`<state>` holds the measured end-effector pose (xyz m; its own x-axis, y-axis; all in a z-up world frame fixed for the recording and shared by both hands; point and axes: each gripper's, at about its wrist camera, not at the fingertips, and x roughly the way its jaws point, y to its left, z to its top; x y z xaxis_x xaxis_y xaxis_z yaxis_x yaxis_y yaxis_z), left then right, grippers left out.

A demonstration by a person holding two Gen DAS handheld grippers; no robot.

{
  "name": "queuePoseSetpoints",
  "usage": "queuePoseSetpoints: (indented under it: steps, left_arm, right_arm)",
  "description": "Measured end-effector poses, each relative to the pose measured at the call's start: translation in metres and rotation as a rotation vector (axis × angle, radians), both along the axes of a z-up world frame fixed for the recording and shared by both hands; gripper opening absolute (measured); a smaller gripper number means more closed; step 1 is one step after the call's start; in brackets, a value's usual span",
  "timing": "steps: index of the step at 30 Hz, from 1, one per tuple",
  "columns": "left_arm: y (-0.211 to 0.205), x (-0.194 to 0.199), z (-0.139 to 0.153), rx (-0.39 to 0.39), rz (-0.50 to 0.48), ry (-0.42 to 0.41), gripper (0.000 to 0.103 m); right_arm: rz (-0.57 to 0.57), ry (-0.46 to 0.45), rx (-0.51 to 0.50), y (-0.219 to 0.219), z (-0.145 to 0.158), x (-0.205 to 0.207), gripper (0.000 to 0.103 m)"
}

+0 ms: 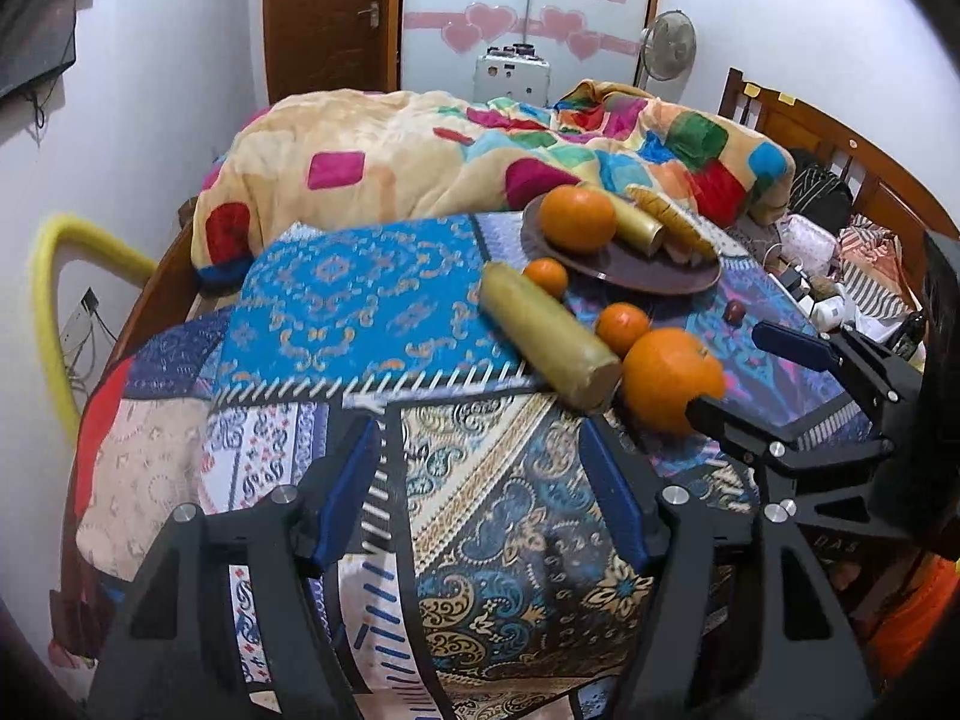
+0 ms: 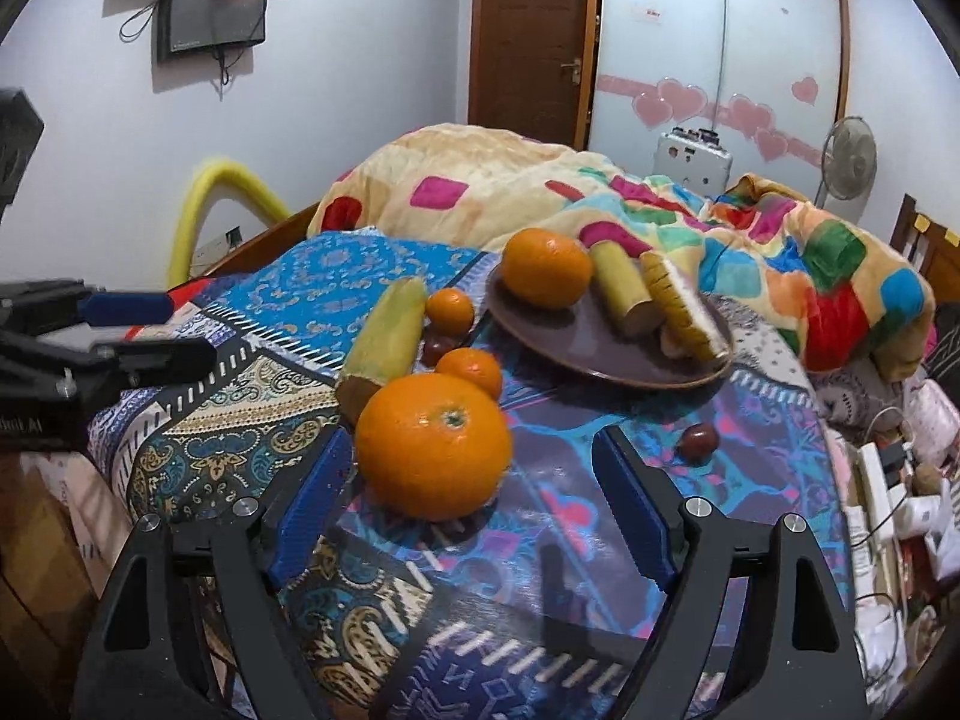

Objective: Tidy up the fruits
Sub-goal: 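Move left gripper to the second yellow fruit while right gripper reaches another large orange, then close left gripper on the yellow fruit while right gripper grasps the large orange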

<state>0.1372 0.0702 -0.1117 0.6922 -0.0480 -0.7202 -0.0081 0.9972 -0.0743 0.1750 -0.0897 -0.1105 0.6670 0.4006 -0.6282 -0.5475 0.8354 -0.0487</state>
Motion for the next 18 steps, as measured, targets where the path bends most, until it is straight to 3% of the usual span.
queuePoseSetpoints:
  steps: [7, 9, 11, 18]
  left_arm:
    - [-0.005, 0.0, -0.012, -0.011, -0.022, 0.003, 0.068]
    - [-0.01, -0.001, -0.011, 0.001, -0.035, -0.011, 0.068]
    - [-0.013, 0.0, -0.009, 0.017, -0.036, -0.028, 0.068]
    - [-0.032, 0.02, -0.003, 0.032, -0.041, -0.046, 0.068]
  right_arm:
    - [0.009, 0.059, 0.006, 0.009, -0.015, 0.012, 0.08]
    - [0.022, 0.086, 0.015, 0.009, -0.019, 0.015, 0.075]
    - [0.046, 0.117, 0.042, 0.008, -0.022, 0.017, 0.063]
    - [0.054, 0.124, 0.094, -0.011, -0.02, 0.005, 0.062]
